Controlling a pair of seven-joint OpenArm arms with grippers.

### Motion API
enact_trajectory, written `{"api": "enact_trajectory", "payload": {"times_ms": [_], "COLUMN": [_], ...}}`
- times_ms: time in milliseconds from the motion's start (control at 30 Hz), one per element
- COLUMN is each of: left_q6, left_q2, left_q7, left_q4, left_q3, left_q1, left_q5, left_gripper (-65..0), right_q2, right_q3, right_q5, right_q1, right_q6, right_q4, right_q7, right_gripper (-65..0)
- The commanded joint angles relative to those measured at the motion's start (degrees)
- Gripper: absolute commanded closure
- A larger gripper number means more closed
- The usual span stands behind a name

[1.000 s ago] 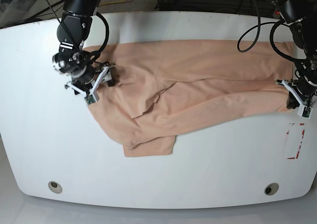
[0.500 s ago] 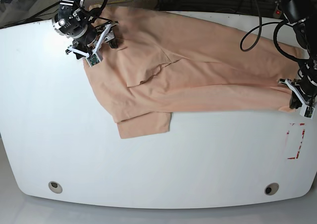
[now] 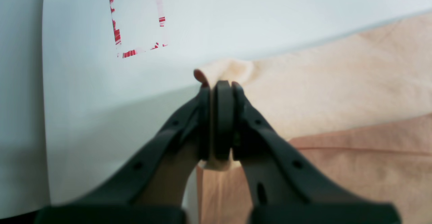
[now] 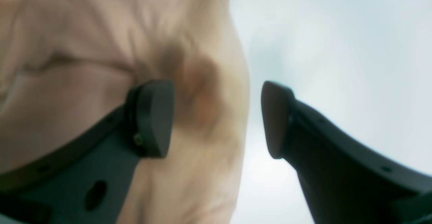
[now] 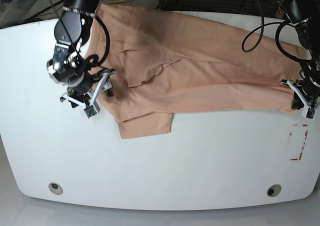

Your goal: Fold the T-shirt properly

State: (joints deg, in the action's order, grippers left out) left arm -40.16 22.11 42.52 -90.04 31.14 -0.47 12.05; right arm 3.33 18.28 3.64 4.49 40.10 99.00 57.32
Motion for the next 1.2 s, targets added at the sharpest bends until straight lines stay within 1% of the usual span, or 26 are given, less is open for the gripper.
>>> {"api": "enact_trajectory", "payload": {"times_ms": [0,100,267,367,467,600,700,833,933,1167], "left_q6": [0.16,0.16,0.16,0.16,0.16,0.16,0.16,0.16,0.16,0.16], "left_q2": [1.14,1.14,1.14,1.14,1.14,1.14,1.14,1.14,1.14,1.14], "left_q7": [-1.16,-1.16,-1.16,-1.16,-1.16,-1.16,-1.16,-1.16,-1.16,-1.16], "left_q4": [-0.91,-0.91,-0.91,-0.82,-0.82,-0.82,-0.82,-0.82,-0.82,-0.82], "left_q3": [0.56,0.65,0.73,0.82,0.82,0.82,0.82,0.82,0.82,0.82], "left_q1": [-0.80,-0.80,-0.80,-0.72,-0.72,-0.72,-0.80,-0.89,-0.89,-0.80], "left_q5": [0.56,0.56,0.56,0.56,0.47,0.47,0.39,0.39,0.30,0.30], "left_gripper": [0.0,0.0,0.0,0.0,0.0,0.0,0.0,0.0,0.0,0.0], "right_q2": [0.40,0.67,1.02,2.51,2.86,4.89,5.24,4.62,2.51,-0.12], "right_q3": [0.13,0.13,0.13,0.13,0.13,0.13,0.13,0.05,0.05,0.05], "right_q5": [0.62,0.54,-0.08,0.18,0.01,-0.17,-0.17,-0.08,-0.17,-0.96], "right_q1": [5.75,11.82,20.52,24.65,28.17,31.33,32.65,32.56,32.39,31.60], "right_q6": [-0.10,-0.10,-0.10,-0.10,-0.10,-0.10,-0.10,-0.10,-0.10,-0.10], "right_q4": [-6.74,-15.70,-29.86,-37.51,-45.77,-56.06,-61.77,-63.18,-63.18,-63.26], "right_q7": [-0.92,-1.19,-5.76,-7.61,-11.74,-17.89,-20.88,-21.23,-21.23,-22.29], "right_gripper": [-38.0,-38.0,-38.0,-38.0,-38.0,-38.0,-38.0,-38.0,-38.0,-38.2]}}
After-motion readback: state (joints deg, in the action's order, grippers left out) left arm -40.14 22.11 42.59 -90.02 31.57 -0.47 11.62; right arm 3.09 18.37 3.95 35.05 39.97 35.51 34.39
